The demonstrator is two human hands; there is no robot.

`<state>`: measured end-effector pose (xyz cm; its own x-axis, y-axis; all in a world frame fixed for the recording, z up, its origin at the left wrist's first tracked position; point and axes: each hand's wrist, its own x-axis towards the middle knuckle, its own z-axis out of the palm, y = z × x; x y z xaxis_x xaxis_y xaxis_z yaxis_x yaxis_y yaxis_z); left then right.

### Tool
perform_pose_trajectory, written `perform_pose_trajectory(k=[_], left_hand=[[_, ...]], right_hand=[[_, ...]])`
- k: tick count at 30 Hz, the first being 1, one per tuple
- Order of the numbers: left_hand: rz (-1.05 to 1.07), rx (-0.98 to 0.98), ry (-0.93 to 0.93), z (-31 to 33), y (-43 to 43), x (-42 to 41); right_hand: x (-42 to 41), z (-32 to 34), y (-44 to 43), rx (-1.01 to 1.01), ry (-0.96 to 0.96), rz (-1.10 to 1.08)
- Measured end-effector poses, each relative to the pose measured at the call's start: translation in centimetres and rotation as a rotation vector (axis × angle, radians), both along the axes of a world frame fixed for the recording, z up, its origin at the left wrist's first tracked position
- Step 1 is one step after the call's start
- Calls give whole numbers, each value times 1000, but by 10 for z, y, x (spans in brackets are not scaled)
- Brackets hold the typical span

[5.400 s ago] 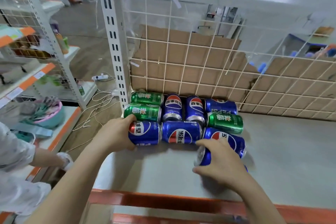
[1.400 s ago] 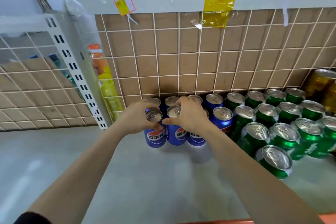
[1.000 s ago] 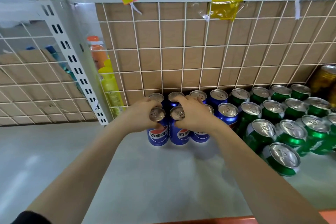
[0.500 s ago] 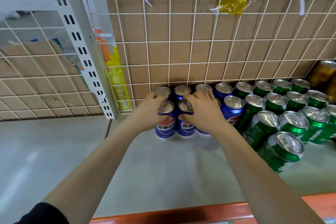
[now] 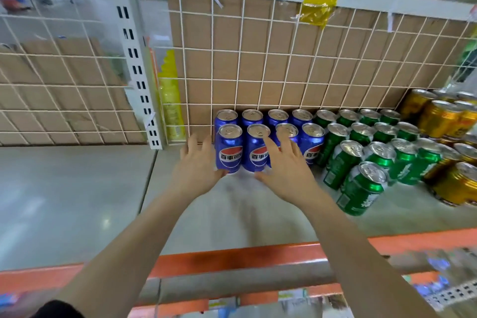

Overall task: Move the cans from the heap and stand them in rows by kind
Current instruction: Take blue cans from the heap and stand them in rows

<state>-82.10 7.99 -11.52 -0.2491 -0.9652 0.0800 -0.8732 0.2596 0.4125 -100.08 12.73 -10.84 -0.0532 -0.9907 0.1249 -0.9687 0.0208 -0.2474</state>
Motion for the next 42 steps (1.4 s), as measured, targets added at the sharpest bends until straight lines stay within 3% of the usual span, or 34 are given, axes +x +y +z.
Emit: perform_pose_trajectory(k=[4,10,22,30,35,42], left_hand=[[129,-70,-89,-5,46,20],[320,11,-174,-24,140,61],[862,32,82,-28,288,227],[995,12,289,-34,332,362],[1088,38,296,-49,349,452],[1063,57,297,-54,339,537]], right_hand=[[22,-6,32,40,18,90],[66,-27,89,0,-24,299],[187,-43,155,-85,-161,592],[326,-34,157,-45,-299,640],[418,-38,161,31,-338,696],[509,-41,156,80,-362,727]])
